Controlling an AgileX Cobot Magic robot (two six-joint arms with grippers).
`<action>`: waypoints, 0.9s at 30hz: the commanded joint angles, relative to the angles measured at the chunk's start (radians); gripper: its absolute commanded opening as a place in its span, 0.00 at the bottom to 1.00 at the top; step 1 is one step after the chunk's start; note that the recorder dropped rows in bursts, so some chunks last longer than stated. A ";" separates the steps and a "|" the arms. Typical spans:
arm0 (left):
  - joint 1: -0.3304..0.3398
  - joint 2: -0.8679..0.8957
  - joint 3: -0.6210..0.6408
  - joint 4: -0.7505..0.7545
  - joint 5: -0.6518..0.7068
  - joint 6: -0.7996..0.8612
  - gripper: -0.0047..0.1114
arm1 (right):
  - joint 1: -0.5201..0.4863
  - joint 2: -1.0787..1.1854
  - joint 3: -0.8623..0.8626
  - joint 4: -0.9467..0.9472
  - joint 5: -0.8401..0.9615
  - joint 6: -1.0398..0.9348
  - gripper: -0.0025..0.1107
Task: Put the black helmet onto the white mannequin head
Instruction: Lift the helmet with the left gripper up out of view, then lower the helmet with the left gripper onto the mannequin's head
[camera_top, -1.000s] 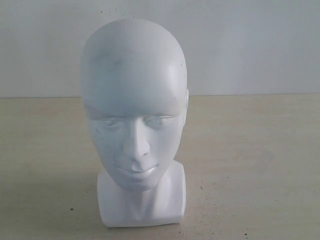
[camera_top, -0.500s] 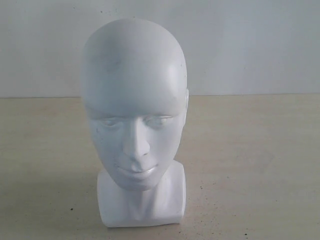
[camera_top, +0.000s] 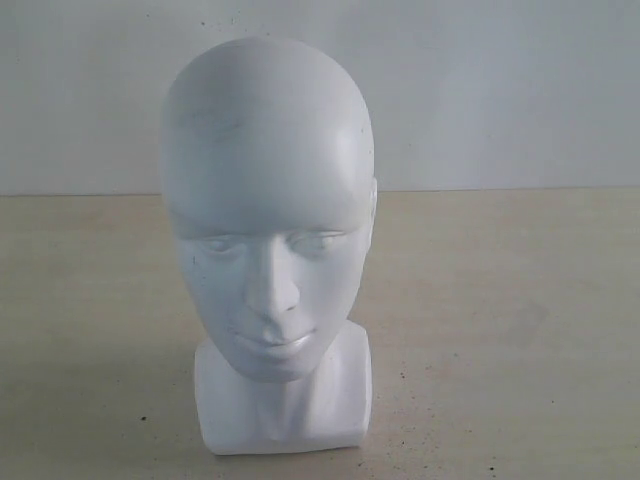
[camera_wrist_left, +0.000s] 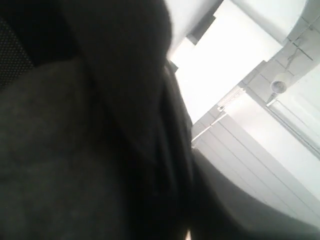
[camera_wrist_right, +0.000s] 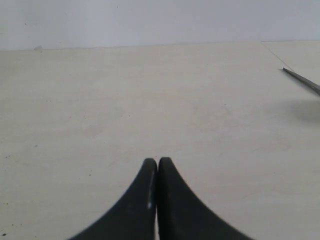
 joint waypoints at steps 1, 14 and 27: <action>-0.013 0.009 -0.013 -0.004 -0.076 -0.009 0.08 | -0.002 -0.004 -0.001 -0.008 -0.011 0.001 0.02; -0.173 0.069 -0.012 0.108 -0.076 -0.007 0.08 | -0.002 -0.004 -0.001 -0.008 -0.011 0.001 0.02; -0.256 0.181 -0.012 0.108 -0.076 -0.032 0.08 | -0.002 -0.004 -0.001 -0.008 -0.011 0.001 0.02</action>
